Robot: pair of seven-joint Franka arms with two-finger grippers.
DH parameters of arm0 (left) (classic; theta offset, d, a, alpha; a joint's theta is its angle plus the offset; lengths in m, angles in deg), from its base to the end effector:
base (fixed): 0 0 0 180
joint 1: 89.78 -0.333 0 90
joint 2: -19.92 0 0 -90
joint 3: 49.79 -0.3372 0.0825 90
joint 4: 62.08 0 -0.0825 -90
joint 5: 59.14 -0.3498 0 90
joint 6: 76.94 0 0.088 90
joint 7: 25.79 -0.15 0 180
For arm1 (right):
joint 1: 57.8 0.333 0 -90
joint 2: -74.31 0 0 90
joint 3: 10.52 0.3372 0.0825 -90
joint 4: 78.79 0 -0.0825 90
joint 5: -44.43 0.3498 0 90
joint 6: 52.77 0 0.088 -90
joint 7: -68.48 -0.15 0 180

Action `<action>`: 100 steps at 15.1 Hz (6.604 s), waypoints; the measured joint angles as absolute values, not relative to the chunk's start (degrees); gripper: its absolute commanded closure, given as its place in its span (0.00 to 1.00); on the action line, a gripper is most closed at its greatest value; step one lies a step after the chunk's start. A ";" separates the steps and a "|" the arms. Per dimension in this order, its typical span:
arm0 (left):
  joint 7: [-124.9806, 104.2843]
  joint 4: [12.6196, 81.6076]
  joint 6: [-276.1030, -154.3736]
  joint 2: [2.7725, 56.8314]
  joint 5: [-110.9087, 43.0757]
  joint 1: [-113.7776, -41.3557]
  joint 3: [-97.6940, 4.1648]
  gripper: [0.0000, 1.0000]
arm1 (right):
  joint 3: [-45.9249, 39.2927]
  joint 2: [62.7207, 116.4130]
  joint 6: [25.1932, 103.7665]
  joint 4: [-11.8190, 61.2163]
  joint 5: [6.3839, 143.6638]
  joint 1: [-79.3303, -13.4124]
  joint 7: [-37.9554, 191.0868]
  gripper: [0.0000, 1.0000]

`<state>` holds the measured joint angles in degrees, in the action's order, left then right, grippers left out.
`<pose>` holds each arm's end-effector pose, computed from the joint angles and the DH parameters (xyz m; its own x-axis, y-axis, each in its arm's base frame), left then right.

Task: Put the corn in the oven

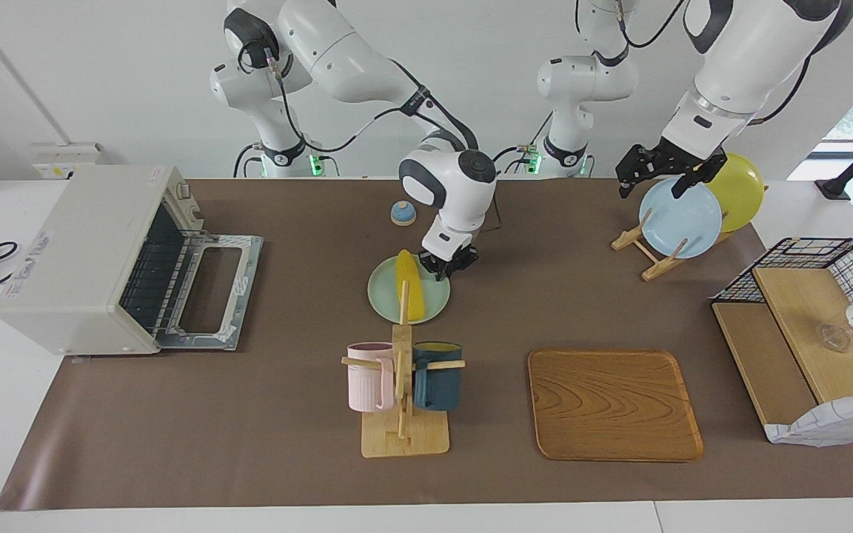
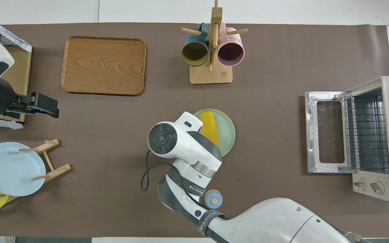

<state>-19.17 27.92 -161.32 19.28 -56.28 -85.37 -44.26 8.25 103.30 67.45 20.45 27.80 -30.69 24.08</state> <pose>0.4933 -0.0947 0.6006 0.9938 -0.0621 -0.0918 -0.0588 -0.9975 0.0385 0.4687 0.4227 0.2894 0.9878 0.1540 -0.0246 0.1559 -0.9790 0.1313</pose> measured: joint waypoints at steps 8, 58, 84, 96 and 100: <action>-19.17 27.92 -161.32 19.28 -56.28 -85.54 -44.53 0.00 | 7.85 101.00 54.67 17.10 22.19 -32.26 25.78 1.00; -19.17 27.93 -160.63 19.24 -56.28 -85.58 -44.69 0.00 | 8.32 77.00 65.20 43.52 26.36 -69.92 66.14 1.00; -19.17 27.93 -160.59 19.23 -56.28 -85.58 -44.69 0.00 | 9.45 86.02 53.04 37.45 18.65 -66.96 57.36 1.00; -19.17 27.94 -160.59 19.23 -56.28 -85.58 -44.69 0.00 | 8.15 77.41 43.84 30.18 22.85 -79.73 82.92 0.97; -19.17 27.94 -160.59 19.23 -56.28 -85.58 -44.69 0.00 | 7.04 78.10 39.33 21.92 34.52 -80.94 82.94 0.68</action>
<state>-19.17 27.94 -160.59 19.23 -56.28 -85.58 -44.69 7.04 78.10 39.33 21.92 34.52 -80.94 82.94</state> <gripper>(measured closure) 0.000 0.907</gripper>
